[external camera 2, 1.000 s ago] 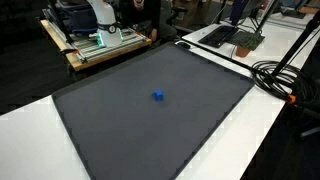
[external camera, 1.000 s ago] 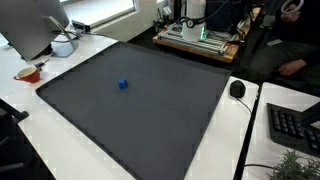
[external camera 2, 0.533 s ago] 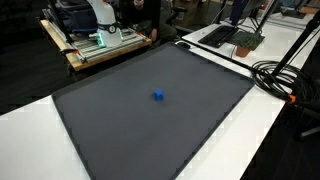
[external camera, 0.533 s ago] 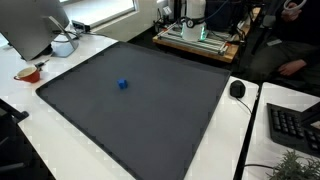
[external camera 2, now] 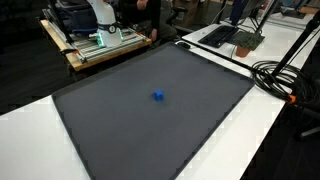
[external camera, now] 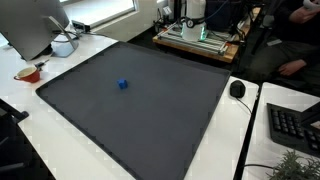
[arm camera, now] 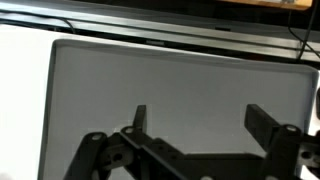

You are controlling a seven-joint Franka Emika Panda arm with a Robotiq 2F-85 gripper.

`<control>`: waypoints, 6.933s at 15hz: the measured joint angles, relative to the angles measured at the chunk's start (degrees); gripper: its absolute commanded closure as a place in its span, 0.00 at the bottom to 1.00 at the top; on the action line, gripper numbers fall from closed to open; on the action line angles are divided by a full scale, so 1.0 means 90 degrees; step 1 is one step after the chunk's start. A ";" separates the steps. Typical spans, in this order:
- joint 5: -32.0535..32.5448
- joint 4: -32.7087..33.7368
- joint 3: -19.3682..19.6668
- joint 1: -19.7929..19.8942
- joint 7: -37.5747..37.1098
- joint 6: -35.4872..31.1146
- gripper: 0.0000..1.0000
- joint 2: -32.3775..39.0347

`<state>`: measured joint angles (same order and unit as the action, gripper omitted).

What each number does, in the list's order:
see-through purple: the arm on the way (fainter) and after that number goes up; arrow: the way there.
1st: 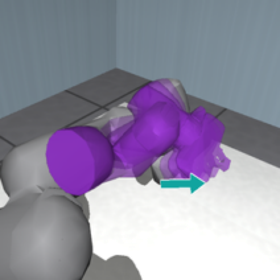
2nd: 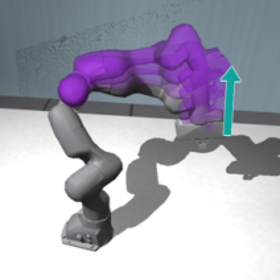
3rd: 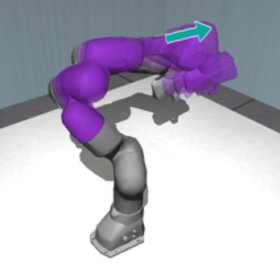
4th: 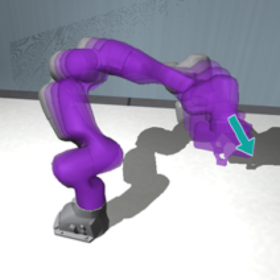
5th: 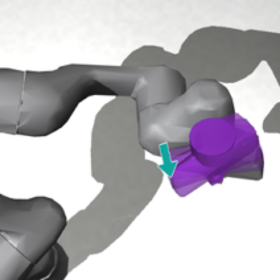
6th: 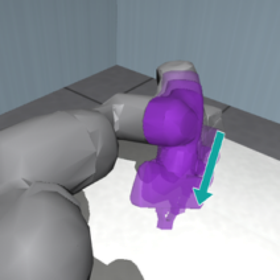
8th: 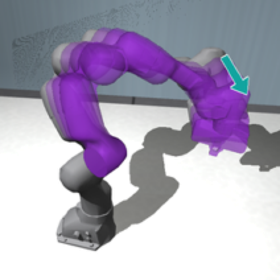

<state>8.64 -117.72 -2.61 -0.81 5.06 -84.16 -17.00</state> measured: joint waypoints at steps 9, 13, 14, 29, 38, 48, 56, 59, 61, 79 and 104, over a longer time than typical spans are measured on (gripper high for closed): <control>0.0918 -0.1169 -0.0021 -0.0486 0.2124 -0.0249 0.00 -0.0049; 0.1406 -0.1658 -0.0005 -0.0579 0.3155 -0.0475 0.00 -0.0059; 0.1431 -0.1717 0.0001 -0.0581 0.3184 -0.0495 0.00 -0.0049; 0.2505 -0.2656 -0.0055 -0.0846 0.4539 -0.0545 0.00 0.0015; 0.3241 -0.3392 0.0003 -0.0891 0.5906 -0.1410 0.00 -0.0144; 0.3264 -0.4115 -0.0018 -0.1036 0.7254 -0.2043 0.00 -0.0305; 0.3373 -0.4424 0.0257 -0.1018 0.9199 -0.3021 0.00 -0.0727; 0.3373 -0.4427 0.0241 -0.1018 0.9180 -0.3020 0.00 -0.0709; 0.3461 -0.4427 0.0235 -0.1025 0.9221 -0.3420 0.00 -0.0702; 0.9150 -0.4307 0.0486 -0.0023 0.7027 -0.7544 0.00 -0.0040; 1.3611 -0.3698 0.0351 -0.0071 0.2175 -0.7523 0.00 0.1879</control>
<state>131.13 -151.00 0.55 -1.45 24.64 -151.87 -0.09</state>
